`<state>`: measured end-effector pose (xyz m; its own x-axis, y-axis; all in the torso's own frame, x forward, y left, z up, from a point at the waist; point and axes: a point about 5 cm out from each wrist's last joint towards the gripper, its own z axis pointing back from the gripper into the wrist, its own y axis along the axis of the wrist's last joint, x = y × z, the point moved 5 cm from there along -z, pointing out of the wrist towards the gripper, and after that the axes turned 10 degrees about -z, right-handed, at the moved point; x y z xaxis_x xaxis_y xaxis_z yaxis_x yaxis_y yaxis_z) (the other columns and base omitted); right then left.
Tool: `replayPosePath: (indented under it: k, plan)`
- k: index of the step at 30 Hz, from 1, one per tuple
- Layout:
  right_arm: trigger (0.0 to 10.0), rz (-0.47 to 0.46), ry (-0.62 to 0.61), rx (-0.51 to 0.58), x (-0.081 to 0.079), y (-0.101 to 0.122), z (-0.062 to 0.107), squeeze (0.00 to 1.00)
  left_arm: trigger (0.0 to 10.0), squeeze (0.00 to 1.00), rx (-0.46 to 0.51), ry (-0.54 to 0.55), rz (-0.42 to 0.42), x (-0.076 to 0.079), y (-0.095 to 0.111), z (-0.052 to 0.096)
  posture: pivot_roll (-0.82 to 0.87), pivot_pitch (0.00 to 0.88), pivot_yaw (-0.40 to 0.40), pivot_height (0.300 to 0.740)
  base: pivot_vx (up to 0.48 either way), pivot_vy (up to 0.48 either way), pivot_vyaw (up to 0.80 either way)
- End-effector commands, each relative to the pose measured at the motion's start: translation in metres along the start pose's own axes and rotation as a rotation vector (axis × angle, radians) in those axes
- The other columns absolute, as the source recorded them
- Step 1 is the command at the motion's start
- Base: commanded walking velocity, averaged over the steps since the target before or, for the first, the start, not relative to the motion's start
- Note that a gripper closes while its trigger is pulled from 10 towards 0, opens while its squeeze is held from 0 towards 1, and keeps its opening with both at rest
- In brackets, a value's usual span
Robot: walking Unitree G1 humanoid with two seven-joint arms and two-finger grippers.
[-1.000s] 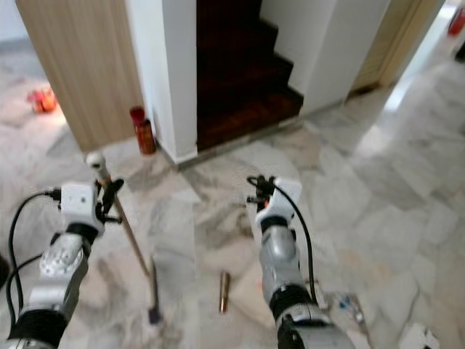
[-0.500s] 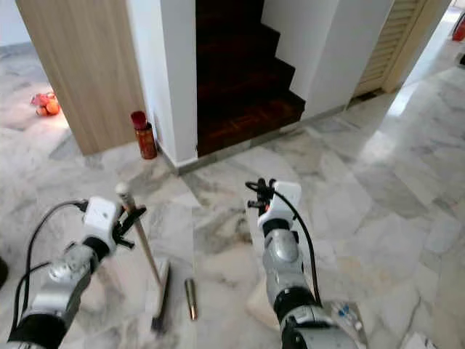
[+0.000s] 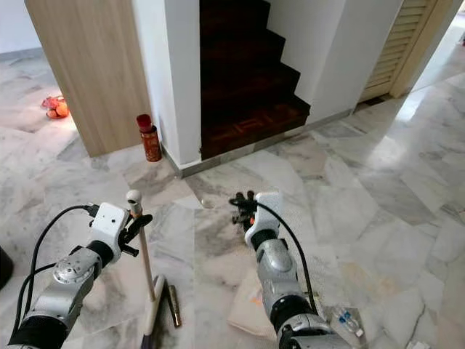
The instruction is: Sweep floor
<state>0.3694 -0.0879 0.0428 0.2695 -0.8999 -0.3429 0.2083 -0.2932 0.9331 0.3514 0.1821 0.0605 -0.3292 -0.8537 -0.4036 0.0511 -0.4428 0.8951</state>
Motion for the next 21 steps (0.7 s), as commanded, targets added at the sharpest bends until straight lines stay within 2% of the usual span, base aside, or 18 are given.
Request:
replayPosePath:
  k: [1, 14, 21]
  plan:
    - [10.0, 0.021, 0.074, -0.04, -0.01, -0.005, -0.001, 0.0, 10.0, 0.0, -0.035, -0.012, -0.024, 0.001, -0.007, 0.003, 0.09, 0.0, -0.069, 0.74, 0.0, 0.0, 0.0]
    - [10.0, 0.014, 0.187, -0.148, -0.018, -0.022, 0.004, 0.0, 10.0, 0.0, -0.045, -0.032, -0.058, 0.01, -0.009, 0.004, 0.09, 0.0, -0.08, 0.74, 0.0, 0.0, 0.0]
    - [10.0, 0.015, 0.188, -0.183, -0.017, -0.031, 0.008, 0.0, 10.0, 0.0, 0.008, 0.079, -0.029, -0.002, 0.0, 0.002, 0.09, 0.0, -0.085, 0.74, 0.0, 0.0, 0.0]
